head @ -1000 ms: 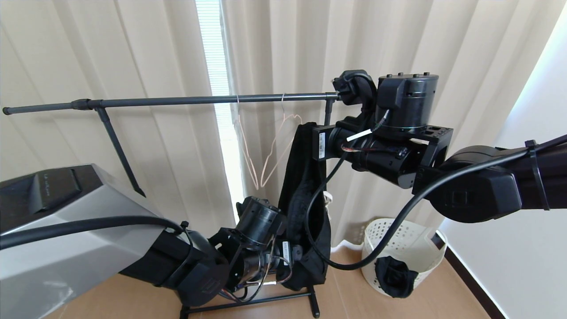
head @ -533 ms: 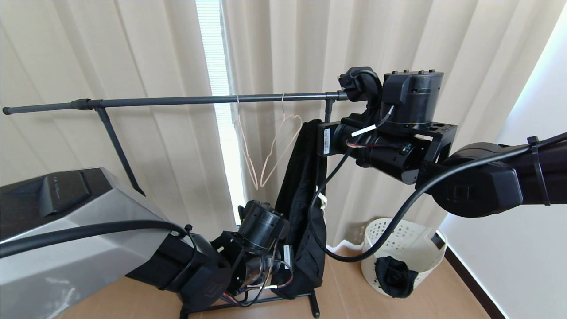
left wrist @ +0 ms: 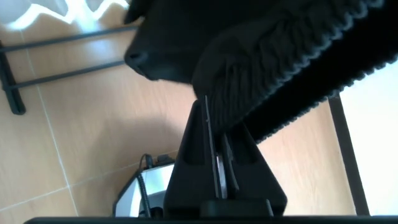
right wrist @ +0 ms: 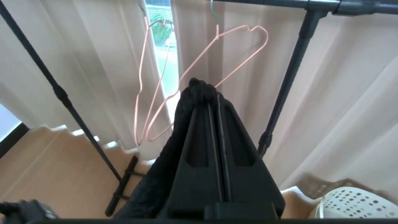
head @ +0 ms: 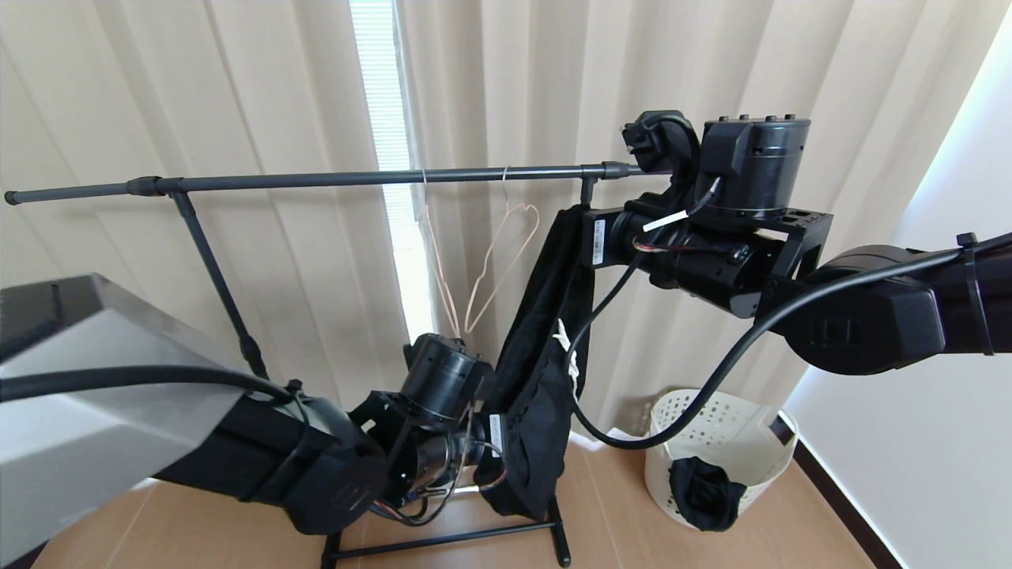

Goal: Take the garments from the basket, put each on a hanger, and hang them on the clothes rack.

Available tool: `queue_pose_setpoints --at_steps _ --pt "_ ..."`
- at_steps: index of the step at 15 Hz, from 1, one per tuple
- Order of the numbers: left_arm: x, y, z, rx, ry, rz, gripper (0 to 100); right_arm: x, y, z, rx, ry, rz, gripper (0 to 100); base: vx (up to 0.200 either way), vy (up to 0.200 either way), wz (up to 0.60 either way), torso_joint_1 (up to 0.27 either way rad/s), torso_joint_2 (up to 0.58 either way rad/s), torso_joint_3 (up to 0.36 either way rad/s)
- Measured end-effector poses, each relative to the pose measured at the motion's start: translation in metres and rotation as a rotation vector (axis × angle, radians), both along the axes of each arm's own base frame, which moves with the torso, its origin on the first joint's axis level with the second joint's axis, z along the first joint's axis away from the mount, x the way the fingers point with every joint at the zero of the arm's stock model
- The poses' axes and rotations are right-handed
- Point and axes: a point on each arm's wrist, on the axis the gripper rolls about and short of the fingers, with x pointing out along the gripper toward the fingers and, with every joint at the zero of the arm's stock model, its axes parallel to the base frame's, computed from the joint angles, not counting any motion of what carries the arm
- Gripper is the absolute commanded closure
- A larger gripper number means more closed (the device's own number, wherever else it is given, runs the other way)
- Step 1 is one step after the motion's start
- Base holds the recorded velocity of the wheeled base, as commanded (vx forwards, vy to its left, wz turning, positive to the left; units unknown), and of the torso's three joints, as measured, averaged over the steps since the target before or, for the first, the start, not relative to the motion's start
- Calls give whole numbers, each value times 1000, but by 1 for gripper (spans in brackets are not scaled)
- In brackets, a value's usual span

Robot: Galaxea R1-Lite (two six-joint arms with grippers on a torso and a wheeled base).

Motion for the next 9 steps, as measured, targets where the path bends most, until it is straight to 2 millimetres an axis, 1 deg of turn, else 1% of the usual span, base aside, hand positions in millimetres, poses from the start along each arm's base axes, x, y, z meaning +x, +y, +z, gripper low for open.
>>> queue_pose_setpoints --at_steps 3,6,7,9 --pt "0 28 40 1 -37 35 100 3 -8 0 -22 -7 -20 100 0 0 0 0 0 0" --pt "2 58 86 -18 -74 107 100 5 -13 -2 -48 -6 -30 100 0 0 0 0 0 0" --pt "2 64 99 -36 -103 126 100 5 -14 -4 -73 -8 -29 100 0 0 0 0 0 0" --pt "1 75 116 -62 -149 157 100 3 -16 -13 -132 5 -23 100 0 0 0 0 0 0"
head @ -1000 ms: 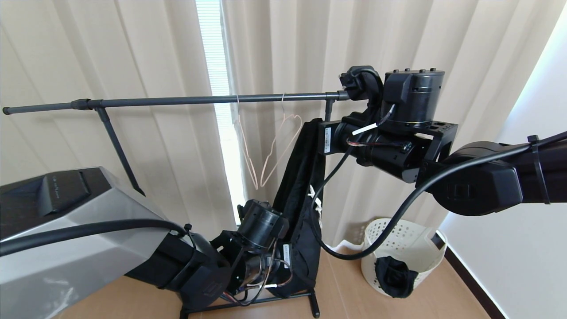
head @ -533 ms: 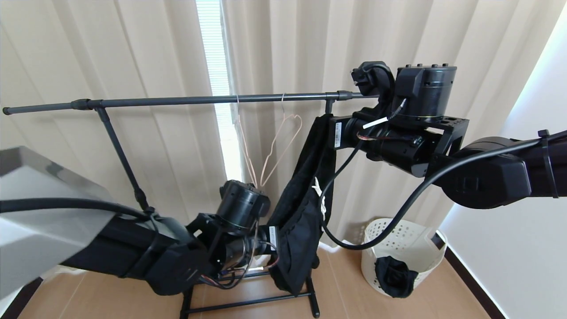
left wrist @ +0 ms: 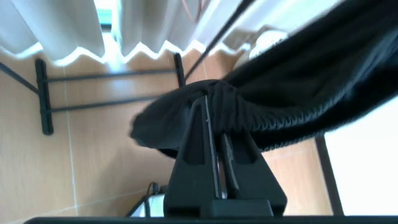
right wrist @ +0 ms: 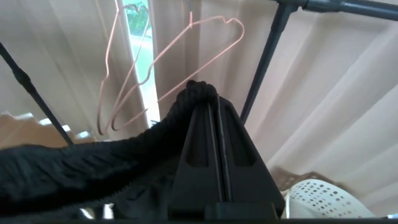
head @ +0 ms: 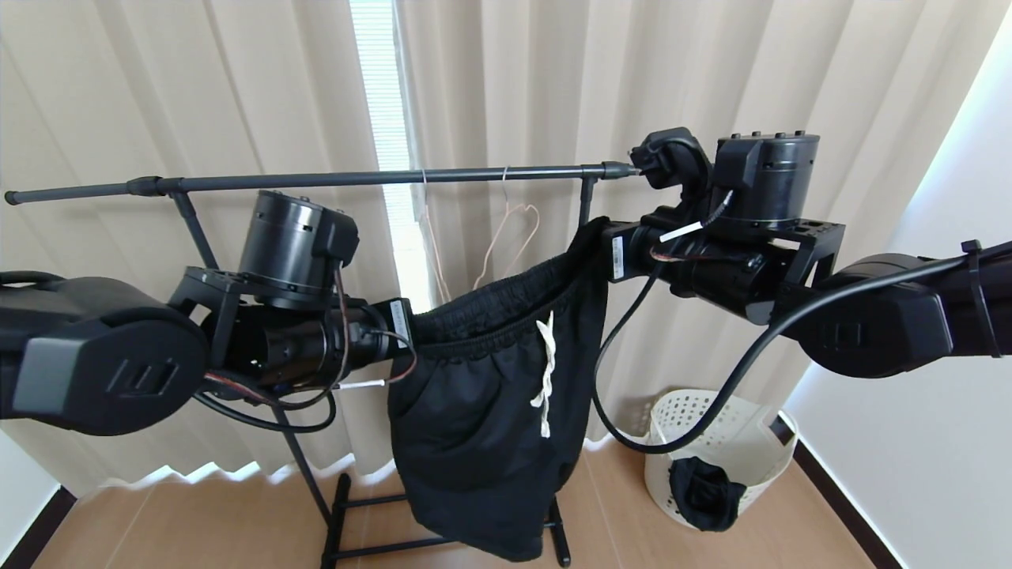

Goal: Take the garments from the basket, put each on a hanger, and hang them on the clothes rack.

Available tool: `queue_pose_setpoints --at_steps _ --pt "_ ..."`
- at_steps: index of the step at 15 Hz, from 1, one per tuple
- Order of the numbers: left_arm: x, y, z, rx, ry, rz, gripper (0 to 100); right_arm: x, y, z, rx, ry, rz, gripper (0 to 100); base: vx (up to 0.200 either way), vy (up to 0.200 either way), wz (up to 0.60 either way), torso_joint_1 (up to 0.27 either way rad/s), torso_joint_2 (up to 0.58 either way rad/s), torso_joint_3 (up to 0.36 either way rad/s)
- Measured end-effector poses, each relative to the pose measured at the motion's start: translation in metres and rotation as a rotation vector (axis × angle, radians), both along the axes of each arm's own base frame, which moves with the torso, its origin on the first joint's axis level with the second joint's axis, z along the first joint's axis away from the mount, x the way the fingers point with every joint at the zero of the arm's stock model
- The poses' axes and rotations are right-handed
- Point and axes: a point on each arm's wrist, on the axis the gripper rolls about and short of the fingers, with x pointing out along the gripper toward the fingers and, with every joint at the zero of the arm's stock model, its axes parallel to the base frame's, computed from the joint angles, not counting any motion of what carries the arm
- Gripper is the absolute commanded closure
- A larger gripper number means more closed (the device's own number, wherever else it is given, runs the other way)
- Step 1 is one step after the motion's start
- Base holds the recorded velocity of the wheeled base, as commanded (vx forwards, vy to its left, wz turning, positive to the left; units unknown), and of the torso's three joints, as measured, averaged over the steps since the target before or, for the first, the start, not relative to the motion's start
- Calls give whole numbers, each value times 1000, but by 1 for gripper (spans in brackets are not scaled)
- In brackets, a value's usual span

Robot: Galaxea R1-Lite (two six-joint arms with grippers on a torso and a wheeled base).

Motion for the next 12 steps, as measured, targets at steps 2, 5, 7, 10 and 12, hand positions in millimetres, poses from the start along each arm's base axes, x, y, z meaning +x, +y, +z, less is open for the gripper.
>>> queue_pose_setpoints --at_steps 2,5,7,10,12 --pt "-1 10 12 -18 -37 28 100 -2 -1 -8 -54 14 7 100 0 0 0 0 0 0" --pt "1 22 19 5 -68 52 100 -6 -5 -11 -96 18 -3 100 0 0 0 0 0 0" --pt "2 28 20 18 -76 78 100 -6 -9 -12 -137 20 -29 100 0 0 0 0 0 0" --pt "6 36 20 37 -85 112 100 -1 -18 -14 -192 20 -79 100 0 0 0 0 0 0" --pt "7 40 21 38 -88 127 100 1 -21 -17 -211 24 -94 100 0 0 0 0 0 0"
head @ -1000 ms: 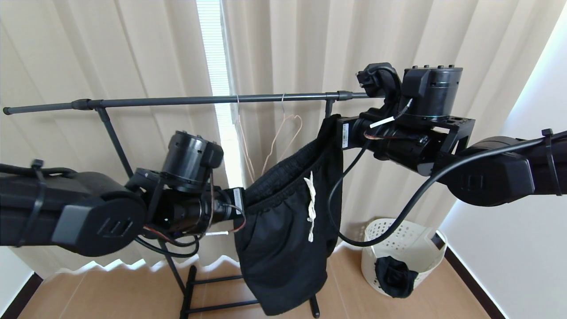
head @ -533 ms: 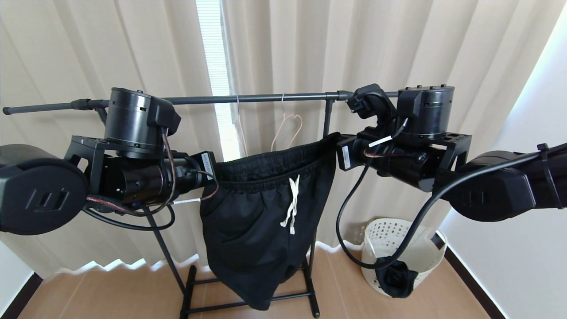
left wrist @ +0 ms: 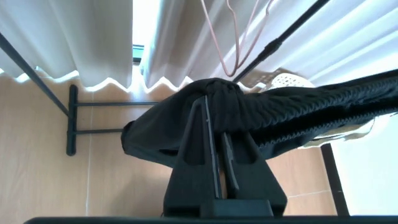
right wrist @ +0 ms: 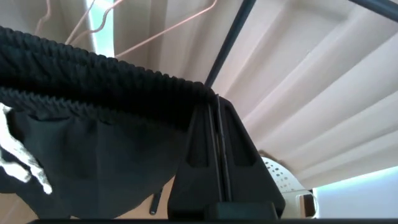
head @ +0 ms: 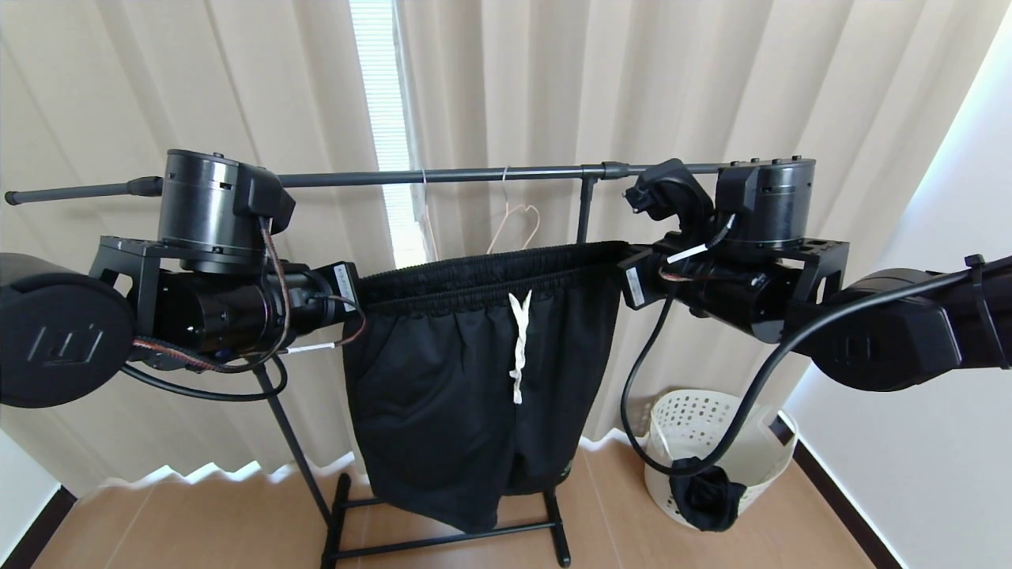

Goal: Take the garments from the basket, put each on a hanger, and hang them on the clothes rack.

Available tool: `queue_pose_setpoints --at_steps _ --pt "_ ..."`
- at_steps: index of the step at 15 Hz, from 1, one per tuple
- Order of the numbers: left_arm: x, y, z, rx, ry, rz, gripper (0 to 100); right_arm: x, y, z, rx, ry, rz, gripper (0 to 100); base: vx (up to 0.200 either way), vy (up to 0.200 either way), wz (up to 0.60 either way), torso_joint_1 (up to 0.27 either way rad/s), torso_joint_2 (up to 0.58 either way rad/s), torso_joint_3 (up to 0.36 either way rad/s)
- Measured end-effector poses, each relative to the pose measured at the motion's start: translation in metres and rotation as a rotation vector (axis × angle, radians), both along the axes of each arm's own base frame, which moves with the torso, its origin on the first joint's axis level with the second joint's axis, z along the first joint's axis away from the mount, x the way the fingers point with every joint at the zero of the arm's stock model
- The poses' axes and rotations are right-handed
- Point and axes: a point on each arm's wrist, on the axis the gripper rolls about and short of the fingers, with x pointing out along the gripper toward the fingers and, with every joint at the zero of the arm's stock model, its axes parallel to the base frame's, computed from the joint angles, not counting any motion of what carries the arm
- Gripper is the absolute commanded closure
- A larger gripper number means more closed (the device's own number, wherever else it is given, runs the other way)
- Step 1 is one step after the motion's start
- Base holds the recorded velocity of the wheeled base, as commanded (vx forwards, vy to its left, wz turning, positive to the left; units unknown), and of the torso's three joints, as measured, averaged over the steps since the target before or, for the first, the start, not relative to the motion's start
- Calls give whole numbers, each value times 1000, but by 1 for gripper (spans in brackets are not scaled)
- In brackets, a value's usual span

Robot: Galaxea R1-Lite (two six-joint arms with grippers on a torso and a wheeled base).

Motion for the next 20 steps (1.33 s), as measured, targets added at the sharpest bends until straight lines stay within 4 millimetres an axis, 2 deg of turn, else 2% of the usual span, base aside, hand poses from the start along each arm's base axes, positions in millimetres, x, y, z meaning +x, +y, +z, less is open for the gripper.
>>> queue_pose_setpoints --at_steps 5,10,15,17,20 --pt "1 1 0 -1 -1 5 100 -9 -6 -13 -74 44 33 100 0 0 0 0 0 0" --pt "3 0 3 -25 -45 8 100 -35 -13 -27 -186 116 225 100 0 0 0 0 0 0" --pt "9 -7 6 -112 -114 24 100 -66 -4 -24 -155 154 436 100 0 0 0 0 0 0" --pt "12 -14 8 -172 -148 22 100 -79 3 -19 -88 166 520 100 0 0 0 0 0 0" --pt "16 -20 9 -220 -179 20 100 -96 14 -17 -66 174 584 100 0 0 0 0 0 0"
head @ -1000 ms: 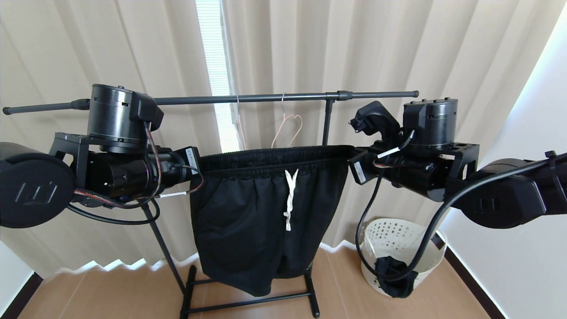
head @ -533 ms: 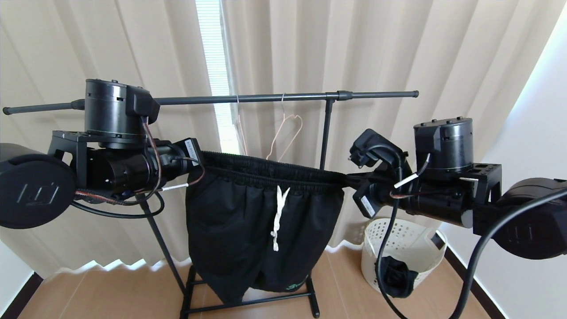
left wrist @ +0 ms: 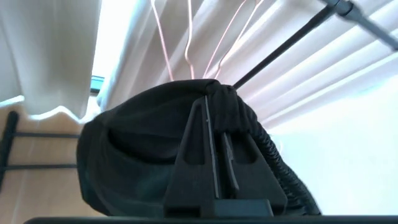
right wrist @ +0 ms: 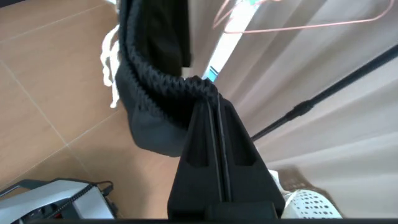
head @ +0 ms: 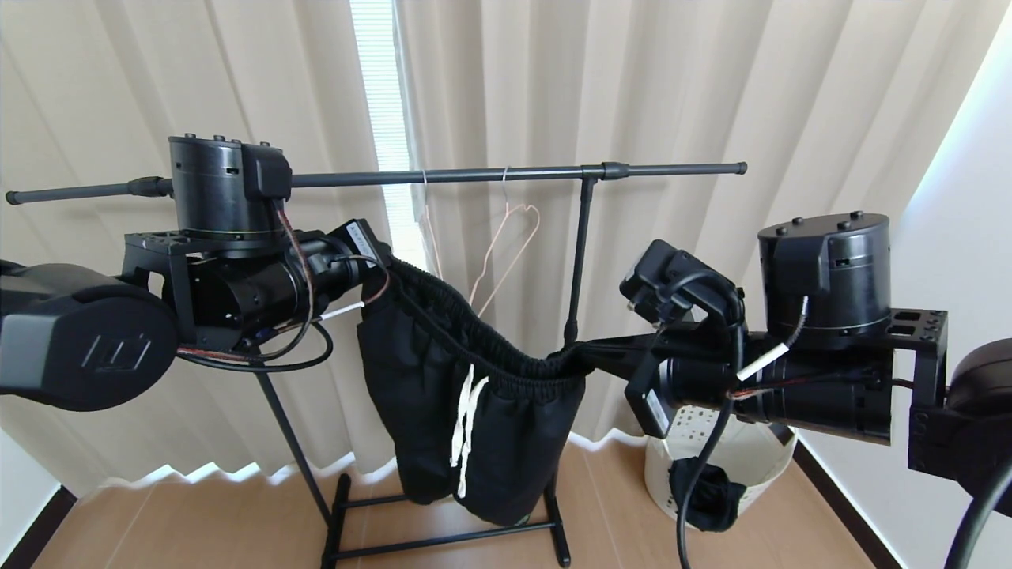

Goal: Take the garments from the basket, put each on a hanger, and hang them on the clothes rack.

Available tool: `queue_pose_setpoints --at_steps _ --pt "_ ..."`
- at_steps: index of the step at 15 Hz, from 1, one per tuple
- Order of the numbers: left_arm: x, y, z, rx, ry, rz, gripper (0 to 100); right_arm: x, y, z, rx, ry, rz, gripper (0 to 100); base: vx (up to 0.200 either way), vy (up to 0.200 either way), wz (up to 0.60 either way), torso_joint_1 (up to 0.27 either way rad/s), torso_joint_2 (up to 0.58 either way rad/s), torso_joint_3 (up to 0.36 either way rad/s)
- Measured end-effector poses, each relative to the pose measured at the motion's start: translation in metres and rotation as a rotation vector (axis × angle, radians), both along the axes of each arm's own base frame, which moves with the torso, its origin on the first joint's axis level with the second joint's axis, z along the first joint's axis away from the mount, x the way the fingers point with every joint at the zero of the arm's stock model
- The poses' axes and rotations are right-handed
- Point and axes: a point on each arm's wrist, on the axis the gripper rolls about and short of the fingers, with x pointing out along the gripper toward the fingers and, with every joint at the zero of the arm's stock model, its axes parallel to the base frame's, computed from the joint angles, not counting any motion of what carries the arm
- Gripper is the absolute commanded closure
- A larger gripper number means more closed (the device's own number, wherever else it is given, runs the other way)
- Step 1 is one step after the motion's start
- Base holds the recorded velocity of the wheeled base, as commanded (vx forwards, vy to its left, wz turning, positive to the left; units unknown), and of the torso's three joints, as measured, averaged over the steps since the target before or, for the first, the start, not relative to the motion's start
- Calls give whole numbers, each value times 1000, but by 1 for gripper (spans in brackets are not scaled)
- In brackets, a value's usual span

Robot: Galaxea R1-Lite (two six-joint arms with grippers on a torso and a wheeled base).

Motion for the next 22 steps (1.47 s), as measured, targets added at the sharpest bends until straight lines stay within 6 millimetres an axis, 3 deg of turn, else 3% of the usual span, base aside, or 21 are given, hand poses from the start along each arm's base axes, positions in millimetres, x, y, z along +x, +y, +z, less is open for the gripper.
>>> queue_pose_setpoints --at_steps 16,22 --pt "4 1 10 -91 -19 27 100 -82 48 -34 -79 85 316 100 0 0 0 0 0 0" --pt "-2 -11 10 -122 -11 -10 100 -96 76 -34 46 163 290 100 0 0 0 0 0 0"
